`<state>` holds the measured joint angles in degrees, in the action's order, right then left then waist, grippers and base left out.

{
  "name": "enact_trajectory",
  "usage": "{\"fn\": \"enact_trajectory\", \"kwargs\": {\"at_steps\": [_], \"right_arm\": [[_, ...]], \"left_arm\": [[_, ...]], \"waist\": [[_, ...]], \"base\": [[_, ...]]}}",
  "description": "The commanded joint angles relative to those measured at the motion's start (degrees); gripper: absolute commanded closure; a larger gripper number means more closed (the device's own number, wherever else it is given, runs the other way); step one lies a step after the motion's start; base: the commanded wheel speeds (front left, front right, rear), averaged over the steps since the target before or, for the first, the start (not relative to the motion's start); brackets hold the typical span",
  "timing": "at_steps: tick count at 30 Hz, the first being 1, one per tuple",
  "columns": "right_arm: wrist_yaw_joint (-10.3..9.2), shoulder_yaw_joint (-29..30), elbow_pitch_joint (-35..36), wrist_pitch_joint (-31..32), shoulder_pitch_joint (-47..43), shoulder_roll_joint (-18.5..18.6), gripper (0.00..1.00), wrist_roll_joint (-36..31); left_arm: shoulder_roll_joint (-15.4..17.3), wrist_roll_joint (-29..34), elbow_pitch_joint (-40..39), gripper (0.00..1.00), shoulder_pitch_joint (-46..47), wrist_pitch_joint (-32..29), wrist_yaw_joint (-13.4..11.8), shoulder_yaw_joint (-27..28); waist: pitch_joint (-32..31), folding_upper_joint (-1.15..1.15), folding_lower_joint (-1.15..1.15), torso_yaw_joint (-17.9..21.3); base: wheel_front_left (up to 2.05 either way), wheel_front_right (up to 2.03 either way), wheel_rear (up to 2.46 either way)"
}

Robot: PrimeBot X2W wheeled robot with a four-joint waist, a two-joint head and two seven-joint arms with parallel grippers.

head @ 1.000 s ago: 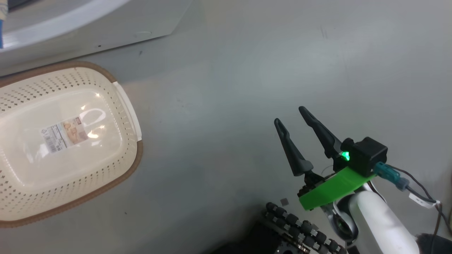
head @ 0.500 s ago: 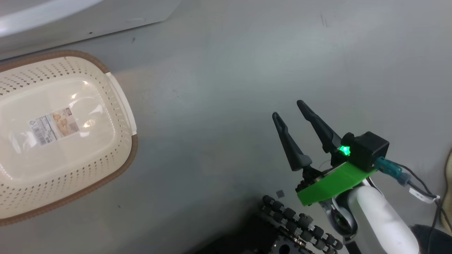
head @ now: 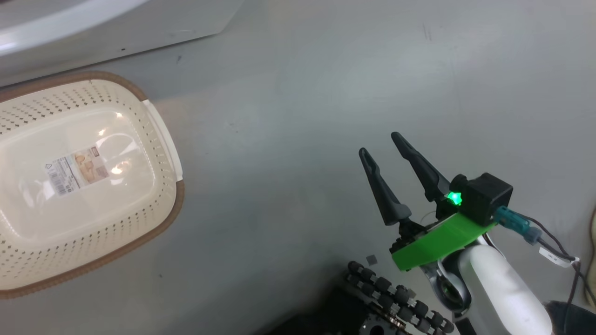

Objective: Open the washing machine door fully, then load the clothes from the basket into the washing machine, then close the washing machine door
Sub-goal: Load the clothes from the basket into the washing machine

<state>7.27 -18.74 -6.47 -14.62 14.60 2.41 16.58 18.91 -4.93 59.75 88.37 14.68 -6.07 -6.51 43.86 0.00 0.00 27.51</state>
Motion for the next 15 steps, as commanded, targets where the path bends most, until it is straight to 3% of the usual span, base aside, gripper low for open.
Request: {"fn": "enact_trajectory", "kwargs": {"at_steps": [1,5,6,7,15], "right_arm": [[0.22,-0.8,1.0,-0.4,-1.4,0.5,0.0,0.3],[0.22,-1.0,0.9,-0.4,-1.8,0.5,0.0,0.4],[0.22,-1.0,0.9,-0.4,-1.8,0.5,0.0,0.4],[0.22,-0.9,0.8,-0.4,-1.9,0.5,0.0,0.4],[0.22,-0.5,0.7,-0.4,-2.3,0.5,0.0,0.4]], "left_arm": [[1.7,0.8,-0.4,0.8,2.9,0.1,0.1,-0.5],[1.0,0.9,4.1,0.51,4.6,-2.0,0.5,-1.4],[0.9,0.9,5.0,0.09,4.9,-2.6,0.4,-1.6],[0.7,0.9,6.0,0.0,5.3,-3.3,0.3,-1.7],[-1.1,0.3,11.1,0.0,6.6,-7.7,0.7,-2.7]], "waist": [[-0.5,0.0,0.0,-0.1],[-1.5,0.0,0.0,-0.2],[-1.7,0.0,0.0,-0.2],[-1.9,0.0,0.0,-0.2],[-3.0,0.0,0.0,-0.4]], "base": [[0.0,0.0,0.0],[0.0,0.0,0.0],[0.0,0.0,0.0],[0.0,0.0,0.0],[0.0,0.0,0.0]]}}
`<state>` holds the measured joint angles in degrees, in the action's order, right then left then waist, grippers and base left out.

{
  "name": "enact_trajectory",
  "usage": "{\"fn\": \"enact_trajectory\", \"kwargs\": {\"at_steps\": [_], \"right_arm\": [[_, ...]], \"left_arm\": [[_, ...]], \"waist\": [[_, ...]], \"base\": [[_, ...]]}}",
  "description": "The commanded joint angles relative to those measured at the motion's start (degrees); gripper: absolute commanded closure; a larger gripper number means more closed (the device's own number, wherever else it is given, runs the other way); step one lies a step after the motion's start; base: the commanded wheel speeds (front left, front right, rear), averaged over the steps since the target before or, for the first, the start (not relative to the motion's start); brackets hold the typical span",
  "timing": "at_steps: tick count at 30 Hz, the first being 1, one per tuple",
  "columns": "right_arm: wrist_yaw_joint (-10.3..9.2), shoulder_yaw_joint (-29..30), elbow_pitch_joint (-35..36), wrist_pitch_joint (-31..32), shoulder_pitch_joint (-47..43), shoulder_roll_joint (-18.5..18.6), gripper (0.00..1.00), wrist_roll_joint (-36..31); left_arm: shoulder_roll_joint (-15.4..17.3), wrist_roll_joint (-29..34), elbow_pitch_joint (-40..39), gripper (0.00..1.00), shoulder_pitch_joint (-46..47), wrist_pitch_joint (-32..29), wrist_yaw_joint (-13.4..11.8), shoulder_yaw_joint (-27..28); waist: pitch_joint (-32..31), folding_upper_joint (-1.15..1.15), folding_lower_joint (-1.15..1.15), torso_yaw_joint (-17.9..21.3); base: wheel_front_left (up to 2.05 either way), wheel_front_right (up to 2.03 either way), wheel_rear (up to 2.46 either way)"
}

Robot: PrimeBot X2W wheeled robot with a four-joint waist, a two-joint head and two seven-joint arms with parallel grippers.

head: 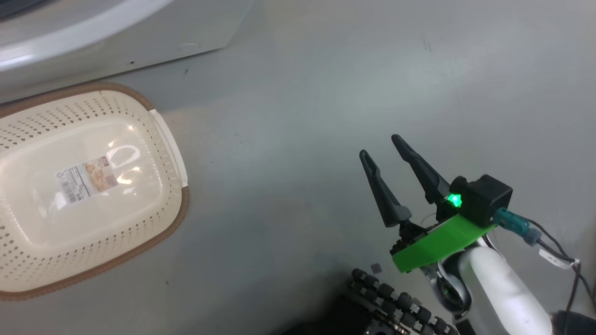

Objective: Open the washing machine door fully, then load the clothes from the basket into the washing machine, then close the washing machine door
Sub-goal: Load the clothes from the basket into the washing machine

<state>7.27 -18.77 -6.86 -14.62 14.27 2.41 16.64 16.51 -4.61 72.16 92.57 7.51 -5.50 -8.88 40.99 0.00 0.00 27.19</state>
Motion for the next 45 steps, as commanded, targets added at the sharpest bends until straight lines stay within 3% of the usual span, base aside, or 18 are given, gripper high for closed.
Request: {"fn": "enact_trajectory", "kwargs": {"at_steps": [1,20,34,45], "right_arm": [[0.22,-0.4,1.1,-0.4,-2.0,0.5,0.0,0.3],[0.22,1.5,0.1,-0.4,-2.9,0.5,0.0,-1.5],[0.22,2.2,-0.5,-0.4,-3.5,0.5,0.0,-2.8],[0.22,3.9,-0.6,-0.4,-3.9,0.5,0.0,-4.7]], "left_arm": [[1.1,0.0,-1.0,0.0,2.4,-1.2,0.0,-0.6],[-2.2,-2.9,1.3,0.0,-4.7,-2.2,-2.1,-0.8],[-4.1,-6.8,1.6,0.0,-12.6,1.6,-0.2,0.6],[-6.5,-9.8,0.9,0.0,-22.7,6.8,3.1,1.5]], "waist": [[-0.3,0.0,0.0,-0.2],[-6.8,0.0,0.0,-3.8],[-12.0,0.0,0.0,-6.2],[-18.8,0.0,0.0,-8.4]], "base": [[0.0,0.0,0.0],[0.0,0.0,0.0],[0.0,0.0,0.0],[0.0,0.0,0.0]]}}
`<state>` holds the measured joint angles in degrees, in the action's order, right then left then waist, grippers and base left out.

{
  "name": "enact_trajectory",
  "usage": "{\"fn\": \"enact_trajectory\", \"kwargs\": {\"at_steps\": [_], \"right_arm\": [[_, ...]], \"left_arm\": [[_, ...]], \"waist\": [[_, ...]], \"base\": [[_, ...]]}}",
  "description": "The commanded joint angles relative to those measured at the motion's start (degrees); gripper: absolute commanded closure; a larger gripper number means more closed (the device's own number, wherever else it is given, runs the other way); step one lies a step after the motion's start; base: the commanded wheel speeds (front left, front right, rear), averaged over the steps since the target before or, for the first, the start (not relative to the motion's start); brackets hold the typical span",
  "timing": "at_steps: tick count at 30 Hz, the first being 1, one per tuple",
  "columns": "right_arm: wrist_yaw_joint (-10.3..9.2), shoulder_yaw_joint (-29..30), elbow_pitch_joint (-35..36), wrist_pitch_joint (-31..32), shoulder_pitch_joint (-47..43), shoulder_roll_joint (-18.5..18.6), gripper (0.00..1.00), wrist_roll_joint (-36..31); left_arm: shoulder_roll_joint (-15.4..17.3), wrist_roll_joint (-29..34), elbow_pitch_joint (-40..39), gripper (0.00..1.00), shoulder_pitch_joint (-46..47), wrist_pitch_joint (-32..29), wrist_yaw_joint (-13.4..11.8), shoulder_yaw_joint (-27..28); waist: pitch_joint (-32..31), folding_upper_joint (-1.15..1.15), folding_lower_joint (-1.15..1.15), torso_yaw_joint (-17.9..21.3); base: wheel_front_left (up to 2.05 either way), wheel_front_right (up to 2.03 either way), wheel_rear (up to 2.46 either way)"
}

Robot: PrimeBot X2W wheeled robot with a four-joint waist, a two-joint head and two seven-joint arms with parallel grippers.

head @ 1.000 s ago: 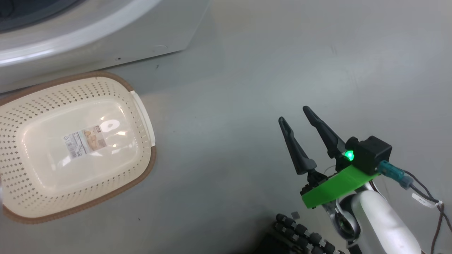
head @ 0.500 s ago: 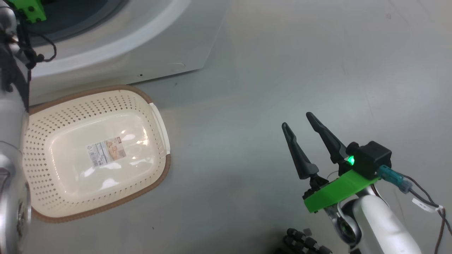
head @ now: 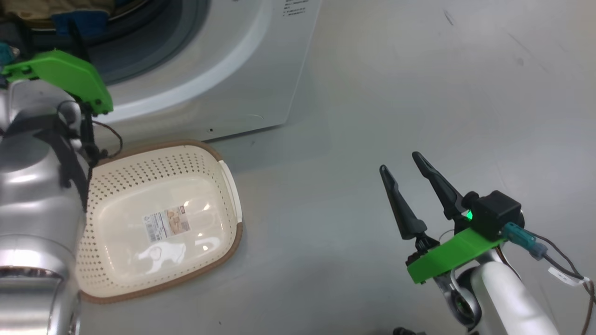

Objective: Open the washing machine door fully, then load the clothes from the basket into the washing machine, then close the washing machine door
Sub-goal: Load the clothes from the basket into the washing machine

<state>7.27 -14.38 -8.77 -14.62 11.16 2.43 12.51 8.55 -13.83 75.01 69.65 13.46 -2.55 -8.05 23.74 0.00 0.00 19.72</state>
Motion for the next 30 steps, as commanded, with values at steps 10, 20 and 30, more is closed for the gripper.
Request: {"fn": "enact_trajectory", "kwargs": {"at_steps": [10,20,30], "right_arm": [[0.22,3.3,1.1,-0.4,-3.0,0.4,0.0,-3.0],[0.22,5.8,1.6,-0.4,-5.9,0.6,0.0,-4.6],[0.22,6.6,1.7,-0.4,-8.2,1.2,0.0,-5.4]], "left_arm": [[-1.7,-0.2,-14.7,0.0,-13.6,1.5,2.6,0.0],[-3.2,0.6,-30.4,0.0,-30.9,1.5,4.1,0.9],[-4.8,0.3,-44.2,0.0,-46.8,1.5,3.8,5.4]], "waist": [[-7.9,0.0,0.0,-5.2],[-12.6,0.0,0.0,-8.5],[-16.5,0.0,0.0,-10.4]], "base": [[0.0,0.0,0.0],[0.0,0.0,0.0],[0.0,0.0,0.0]]}}
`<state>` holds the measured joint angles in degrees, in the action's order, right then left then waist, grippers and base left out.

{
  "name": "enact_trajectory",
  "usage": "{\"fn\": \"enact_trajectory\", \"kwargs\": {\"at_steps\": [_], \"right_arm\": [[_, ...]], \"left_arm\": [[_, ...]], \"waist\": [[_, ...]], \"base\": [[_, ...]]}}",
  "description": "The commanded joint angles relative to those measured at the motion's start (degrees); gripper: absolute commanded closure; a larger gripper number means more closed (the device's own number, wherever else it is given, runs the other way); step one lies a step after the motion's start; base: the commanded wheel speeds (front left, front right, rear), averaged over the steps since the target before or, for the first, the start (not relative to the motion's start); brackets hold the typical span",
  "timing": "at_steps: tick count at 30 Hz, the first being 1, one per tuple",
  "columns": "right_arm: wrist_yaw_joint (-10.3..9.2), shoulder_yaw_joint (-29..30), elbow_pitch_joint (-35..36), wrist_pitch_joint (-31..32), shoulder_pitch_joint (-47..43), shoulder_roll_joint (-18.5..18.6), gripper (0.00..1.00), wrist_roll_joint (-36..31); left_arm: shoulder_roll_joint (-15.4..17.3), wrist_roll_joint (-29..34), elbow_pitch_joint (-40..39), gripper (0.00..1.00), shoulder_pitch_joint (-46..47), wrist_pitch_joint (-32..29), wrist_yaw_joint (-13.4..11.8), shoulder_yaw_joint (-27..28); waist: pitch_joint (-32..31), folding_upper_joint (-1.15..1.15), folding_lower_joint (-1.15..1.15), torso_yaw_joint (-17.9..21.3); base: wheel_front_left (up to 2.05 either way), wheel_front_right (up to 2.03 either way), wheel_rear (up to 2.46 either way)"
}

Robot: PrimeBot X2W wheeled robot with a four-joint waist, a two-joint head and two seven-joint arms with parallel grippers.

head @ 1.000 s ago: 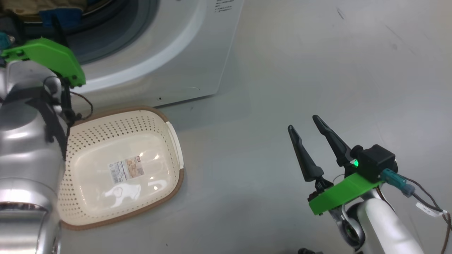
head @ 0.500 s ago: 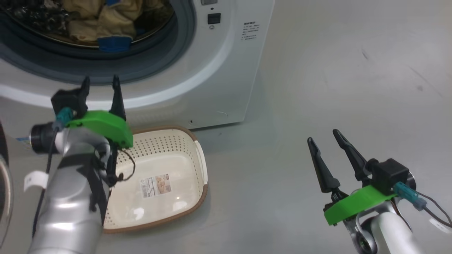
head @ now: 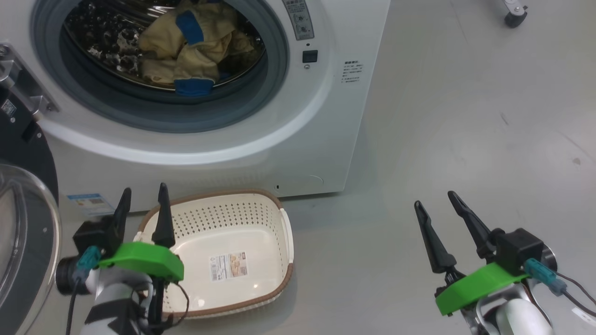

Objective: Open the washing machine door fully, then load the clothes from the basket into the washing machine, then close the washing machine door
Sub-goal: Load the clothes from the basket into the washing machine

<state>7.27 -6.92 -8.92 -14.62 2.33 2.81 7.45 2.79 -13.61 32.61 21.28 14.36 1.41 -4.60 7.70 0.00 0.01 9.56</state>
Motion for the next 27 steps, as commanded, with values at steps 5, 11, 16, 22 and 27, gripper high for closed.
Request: {"fn": "enact_trajectory", "kwargs": {"at_steps": [5,11,16,22,27], "right_arm": [[0.22,-0.7,1.7,-0.4,-0.6,1.1,0.0,-0.5],[0.22,-0.4,1.8,-0.4,-1.8,1.2,0.0,-0.8],[0.22,0.6,2.1,-0.4,-2.7,1.1,0.0,-1.1],[0.22,1.9,2.4,-0.4,-3.7,1.1,0.0,-1.2],[0.22,2.0,2.6,-0.4,-4.0,1.1,0.0,-1.3]], "left_arm": [[0.5,0.3,-7.8,0.0,-5.4,0.6,-1.1,4.9],[0.2,0.8,-13.2,0.0,-11.7,0.6,-1.8,7.9],[0.1,1.3,-16.7,0.0,-15.9,0.6,-1.8,8.6],[0.1,-0.7,-19.6,0.0,-19.2,0.6,-2.6,8.5],[0.1,-1.6,-21.0,0.0,-20.6,0.6,-3.1,8.6]], "waist": [[-2.2,0.0,-0.01,-0.4],[-3.2,0.0,-0.01,-0.3],[-3.9,0.0,-0.01,-0.1],[-4.4,0.0,-0.01,-0.3],[-4.6,0.0,-0.01,-0.2]], "base": [[0.0,0.0,0.0],[0.0,0.0,0.0],[0.0,0.0,0.0],[0.0,0.0,0.0],[0.0,0.0,0.0]]}}
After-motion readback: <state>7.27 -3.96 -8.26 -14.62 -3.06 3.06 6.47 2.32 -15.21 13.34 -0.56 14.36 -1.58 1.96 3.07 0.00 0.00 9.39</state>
